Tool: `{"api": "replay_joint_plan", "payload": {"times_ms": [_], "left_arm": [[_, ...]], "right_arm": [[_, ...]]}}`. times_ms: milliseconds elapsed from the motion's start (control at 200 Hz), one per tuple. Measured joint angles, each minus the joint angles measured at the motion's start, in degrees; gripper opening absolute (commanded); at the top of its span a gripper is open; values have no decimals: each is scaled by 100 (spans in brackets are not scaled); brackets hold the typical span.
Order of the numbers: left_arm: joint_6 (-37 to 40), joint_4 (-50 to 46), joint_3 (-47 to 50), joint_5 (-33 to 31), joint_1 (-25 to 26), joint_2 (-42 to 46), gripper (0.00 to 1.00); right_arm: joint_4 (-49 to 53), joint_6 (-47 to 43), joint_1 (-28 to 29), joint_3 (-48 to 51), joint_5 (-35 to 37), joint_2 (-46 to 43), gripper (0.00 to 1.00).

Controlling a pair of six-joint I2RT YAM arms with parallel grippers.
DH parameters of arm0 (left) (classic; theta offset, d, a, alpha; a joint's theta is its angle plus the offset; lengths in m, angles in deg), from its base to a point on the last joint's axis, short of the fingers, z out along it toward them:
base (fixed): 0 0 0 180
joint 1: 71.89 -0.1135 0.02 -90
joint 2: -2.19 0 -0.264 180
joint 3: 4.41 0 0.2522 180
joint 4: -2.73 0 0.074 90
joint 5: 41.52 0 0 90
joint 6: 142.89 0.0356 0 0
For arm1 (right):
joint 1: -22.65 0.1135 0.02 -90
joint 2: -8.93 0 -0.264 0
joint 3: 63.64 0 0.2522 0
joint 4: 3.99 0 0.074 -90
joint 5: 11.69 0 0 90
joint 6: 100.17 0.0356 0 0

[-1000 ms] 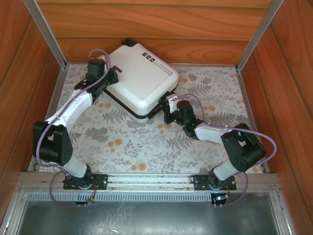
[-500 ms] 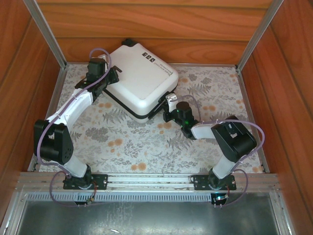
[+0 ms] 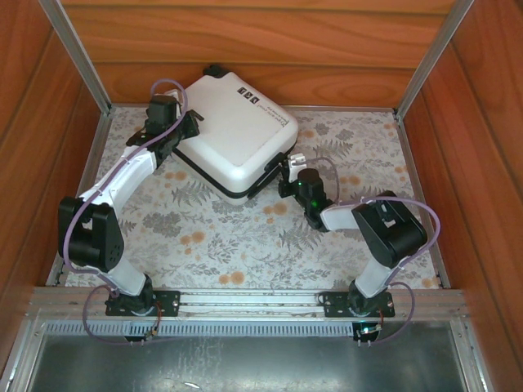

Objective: Pack the luggage

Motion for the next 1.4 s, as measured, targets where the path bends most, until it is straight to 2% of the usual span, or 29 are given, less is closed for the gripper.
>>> {"api": "replay_joint_plan", "payload": {"times_ms": [175,450,660,900,1145,1399], "left_arm": [[2,-4,-11,-7,0,-11,0],[26,-33,-20,-7,0,-15,0],[28,-37,-20,-7,0,-15,0],[39,-81,-52,-7,0,-35,0],[61,-90,-59,-11,0,-37,0],[107,-111,-76,-13,0,-44,0]], "right_arm": [[232,151,-258,-63,-350,-136,0],[1259,212,-1040,-691,-1554,-225,0],[1591,131,-1250,-879,-2039,-225,0],[1602,33,-1416,-1147,-2079,55,0],[1176,7,-1556,-1185,-2039,297,0],[922,142,-1556,-1281,-1700,490,0]]}}
